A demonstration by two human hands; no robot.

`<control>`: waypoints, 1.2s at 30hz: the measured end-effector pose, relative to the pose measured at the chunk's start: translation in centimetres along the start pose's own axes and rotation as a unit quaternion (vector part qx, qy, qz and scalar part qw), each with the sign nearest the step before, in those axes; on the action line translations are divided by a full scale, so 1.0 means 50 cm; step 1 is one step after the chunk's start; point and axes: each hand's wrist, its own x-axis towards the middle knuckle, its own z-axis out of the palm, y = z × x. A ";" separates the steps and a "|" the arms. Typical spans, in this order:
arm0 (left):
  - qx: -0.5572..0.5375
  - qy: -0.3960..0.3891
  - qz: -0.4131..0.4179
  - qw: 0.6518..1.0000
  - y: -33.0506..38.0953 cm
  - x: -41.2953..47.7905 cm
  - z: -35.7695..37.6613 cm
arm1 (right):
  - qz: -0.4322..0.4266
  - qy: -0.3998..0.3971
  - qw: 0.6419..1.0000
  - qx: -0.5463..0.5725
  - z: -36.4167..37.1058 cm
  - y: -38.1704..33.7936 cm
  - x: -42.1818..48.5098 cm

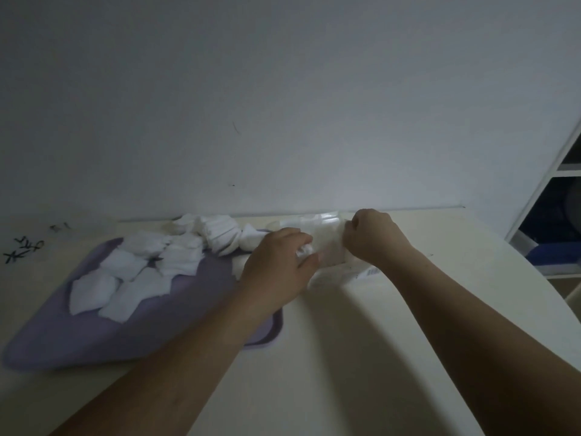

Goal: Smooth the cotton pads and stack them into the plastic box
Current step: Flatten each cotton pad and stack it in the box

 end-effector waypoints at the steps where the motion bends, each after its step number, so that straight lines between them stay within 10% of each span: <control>1: 0.021 0.018 0.007 1.000 -0.001 -0.004 0.000 | -0.002 -0.006 1.000 0.015 -0.003 -0.005 -0.007; 17: -0.004 -0.013 -0.090 0.996 -0.018 -0.033 -0.057 | -0.037 -0.028 0.999 0.018 0.015 -0.029 -0.057; 24: 0.127 -0.169 -0.159 0.964 -0.118 -0.077 -0.090 | -0.029 -0.003 0.999 0.018 0.007 -0.037 -0.081; 31: 0.081 -0.097 -0.137 0.983 -0.132 -0.080 -0.114 | -0.233 0.159 0.957 0.062 0.021 -0.105 -0.127; 36: -0.032 -0.122 -0.213 0.969 -0.141 -0.089 -0.136 | -0.216 -0.017 0.950 0.224 0.092 -0.183 -0.173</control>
